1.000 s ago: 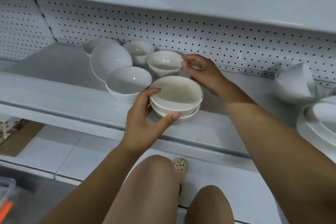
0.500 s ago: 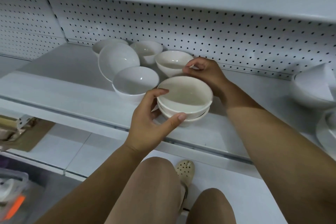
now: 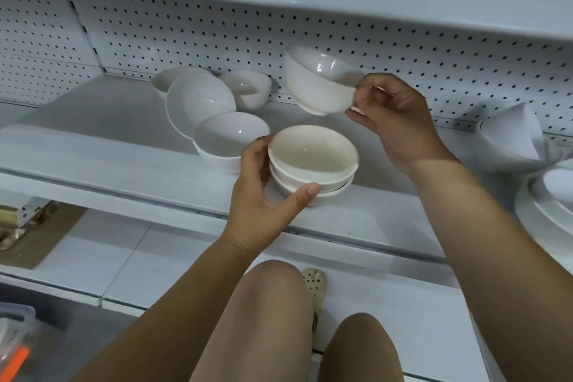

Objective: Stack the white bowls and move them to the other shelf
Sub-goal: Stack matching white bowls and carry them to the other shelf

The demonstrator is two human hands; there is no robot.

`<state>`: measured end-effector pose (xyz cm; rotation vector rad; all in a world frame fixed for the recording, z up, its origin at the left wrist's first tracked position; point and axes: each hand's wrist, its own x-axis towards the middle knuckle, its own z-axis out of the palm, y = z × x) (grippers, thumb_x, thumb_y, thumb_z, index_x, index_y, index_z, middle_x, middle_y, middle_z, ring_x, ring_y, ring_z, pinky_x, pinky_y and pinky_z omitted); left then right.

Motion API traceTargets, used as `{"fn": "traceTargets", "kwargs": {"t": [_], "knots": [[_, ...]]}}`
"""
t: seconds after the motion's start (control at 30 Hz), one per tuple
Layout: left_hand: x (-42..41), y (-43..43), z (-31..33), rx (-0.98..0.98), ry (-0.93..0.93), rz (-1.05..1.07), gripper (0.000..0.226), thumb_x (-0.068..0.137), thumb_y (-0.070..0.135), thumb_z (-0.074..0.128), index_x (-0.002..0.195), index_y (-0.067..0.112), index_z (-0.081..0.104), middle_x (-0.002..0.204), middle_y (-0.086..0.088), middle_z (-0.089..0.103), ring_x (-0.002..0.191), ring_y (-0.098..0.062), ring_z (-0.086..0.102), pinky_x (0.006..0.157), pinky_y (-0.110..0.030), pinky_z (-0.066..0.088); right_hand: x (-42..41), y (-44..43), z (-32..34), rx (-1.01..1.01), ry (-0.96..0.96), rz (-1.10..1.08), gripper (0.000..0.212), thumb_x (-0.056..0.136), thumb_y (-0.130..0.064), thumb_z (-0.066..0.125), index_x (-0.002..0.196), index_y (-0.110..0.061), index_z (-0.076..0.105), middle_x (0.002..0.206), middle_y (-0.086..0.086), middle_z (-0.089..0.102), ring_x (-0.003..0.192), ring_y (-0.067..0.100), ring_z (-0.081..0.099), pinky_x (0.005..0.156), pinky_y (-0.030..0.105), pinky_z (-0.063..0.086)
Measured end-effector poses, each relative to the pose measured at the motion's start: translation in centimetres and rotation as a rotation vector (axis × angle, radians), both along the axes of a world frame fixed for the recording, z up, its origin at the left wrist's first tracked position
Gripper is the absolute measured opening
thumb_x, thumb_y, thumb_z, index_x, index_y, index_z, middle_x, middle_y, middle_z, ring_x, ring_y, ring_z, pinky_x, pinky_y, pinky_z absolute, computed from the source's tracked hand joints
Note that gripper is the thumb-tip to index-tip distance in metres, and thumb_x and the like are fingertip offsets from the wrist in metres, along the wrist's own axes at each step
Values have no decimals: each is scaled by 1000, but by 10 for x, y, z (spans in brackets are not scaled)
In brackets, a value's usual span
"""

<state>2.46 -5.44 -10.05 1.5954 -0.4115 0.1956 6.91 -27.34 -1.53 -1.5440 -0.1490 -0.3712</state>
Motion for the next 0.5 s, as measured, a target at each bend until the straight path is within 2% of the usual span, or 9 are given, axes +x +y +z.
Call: {"fn": "traceTargets", "kwargs": {"t": [0.07,0.13,0.23,0.3,0.5], "knots": [[1,-1,-1,-37,-1,-9,84,75,30,90,141,31,37,141,17,56,133,-4,54,108,-24,45,-18,1,0,15,-26,-6,8,89,-19,75,91,-16,67,81,-8,72,89,17,62,103,47,52],[0,0,-1,-82,2,-19,84,74,35,87,142,28,38,143,14,55,133,-4,54,106,-21,45,-32,1,-6,-23,-41,-8,10,89,-21,79,90,-19,69,81,-8,72,87,15,63,101,42,53],[-1,1,1,-124,5,-35,80,76,43,81,143,20,42,143,8,57,133,-6,55,105,-20,45,-48,4,-17,-50,-25,-41,21,90,7,70,90,-13,66,71,-14,69,74,3,63,88,23,52],[-3,1,3,-143,5,-35,74,79,42,78,142,19,46,140,7,60,130,-7,57,104,-21,47,-57,6,-22,-63,-12,-57,23,88,11,69,90,-12,67,70,-15,69,72,1,63,81,18,51],[-4,1,7,-173,12,-10,54,87,30,74,135,22,50,133,10,63,122,-1,62,97,-16,49,-71,19,-34,-34,41,-86,12,81,-13,80,83,-23,74,83,-10,72,81,13,61,79,23,50]]}}
